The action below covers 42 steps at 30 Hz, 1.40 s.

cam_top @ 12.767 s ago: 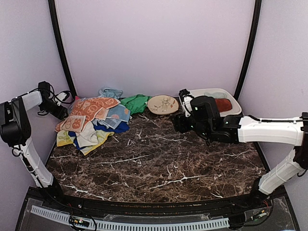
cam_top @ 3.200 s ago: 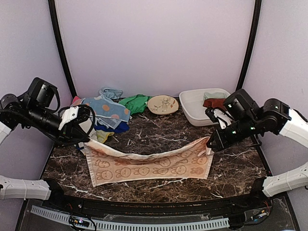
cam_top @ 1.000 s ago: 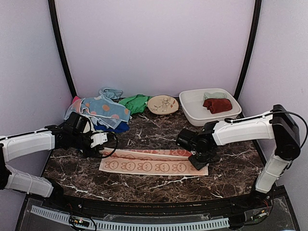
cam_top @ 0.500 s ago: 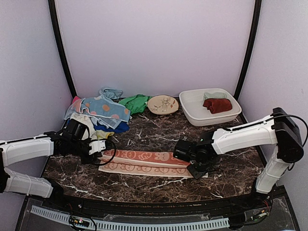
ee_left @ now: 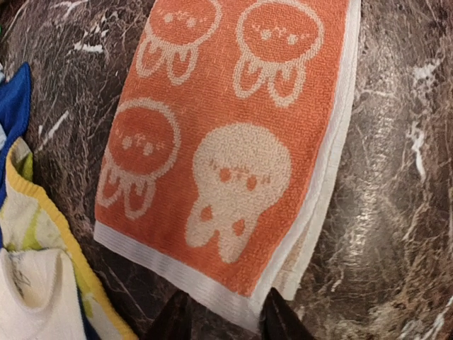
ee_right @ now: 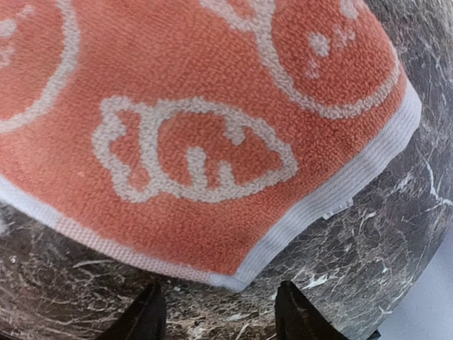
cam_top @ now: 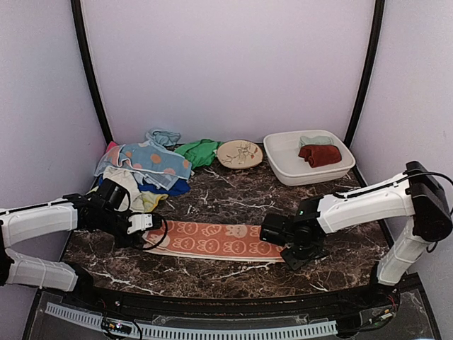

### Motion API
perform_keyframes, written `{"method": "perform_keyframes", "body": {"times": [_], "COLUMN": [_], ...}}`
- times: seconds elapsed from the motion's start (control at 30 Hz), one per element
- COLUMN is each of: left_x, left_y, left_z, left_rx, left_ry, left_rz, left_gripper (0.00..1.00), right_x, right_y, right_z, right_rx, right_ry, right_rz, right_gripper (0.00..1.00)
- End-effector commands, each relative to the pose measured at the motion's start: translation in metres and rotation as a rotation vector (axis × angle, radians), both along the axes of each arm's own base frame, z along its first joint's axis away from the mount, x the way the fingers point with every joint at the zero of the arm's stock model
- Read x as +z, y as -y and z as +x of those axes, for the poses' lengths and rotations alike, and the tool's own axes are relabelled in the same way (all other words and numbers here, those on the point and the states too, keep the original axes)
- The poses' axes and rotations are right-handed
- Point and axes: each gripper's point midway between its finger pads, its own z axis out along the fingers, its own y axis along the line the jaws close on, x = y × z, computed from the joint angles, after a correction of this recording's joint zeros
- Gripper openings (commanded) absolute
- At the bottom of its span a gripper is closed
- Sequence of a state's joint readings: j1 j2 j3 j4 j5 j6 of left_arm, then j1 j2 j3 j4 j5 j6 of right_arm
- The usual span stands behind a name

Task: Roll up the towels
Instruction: Fold the towel at the center of the board, then smooth out the towel at the center of the board.

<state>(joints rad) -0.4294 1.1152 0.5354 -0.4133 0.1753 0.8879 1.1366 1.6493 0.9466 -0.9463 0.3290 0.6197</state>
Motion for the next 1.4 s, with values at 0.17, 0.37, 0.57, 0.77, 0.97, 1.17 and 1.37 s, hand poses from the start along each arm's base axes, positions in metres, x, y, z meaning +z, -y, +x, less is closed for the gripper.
{"method": "perform_keyframes", "body": {"times": [0.17,0.37,0.57,0.77,0.97,1.17,1.37], "left_x": [0.035,0.059,0.019,-0.020,-0.030,-0.010,0.022], "left_y": [0.007,0.030,0.022,0.004,0.002,0.016,0.030], "left_z": [-0.039,0.002,0.038,0.038,0.037,0.053,0.072], "left_rx": [-0.127,-0.044,0.093,0.100,0.088,0.075,0.104], "left_ry": [-0.137,-0.066,-0.083,-0.066,-0.034,0.008,-0.007], "left_rz": [-0.041,-0.149,-0.055,0.055,0.059,0.004,-0.037], "left_gripper": [0.56,0.51,0.45,0.44,0.44,0.47,0.52], "right_x": [0.050,0.073,0.038,-0.014,-0.035,0.014,0.035], "right_y": [-0.024,-0.043,-0.053,-0.026,0.001,-0.019,-0.031], "right_z": [0.009,0.068,0.097,0.095,0.086,0.096,0.108], "right_rx": [-0.032,-0.176,-0.228,-0.317,-0.402,-0.351,-0.297], "right_ry": [0.020,0.065,0.030,-0.022,-0.033,-0.007,0.008], "right_rz": [0.237,0.501,0.535,0.483,0.481,0.596,0.620], "right_gripper": [0.62,0.55,0.49,0.45,0.44,0.49,0.49]}}
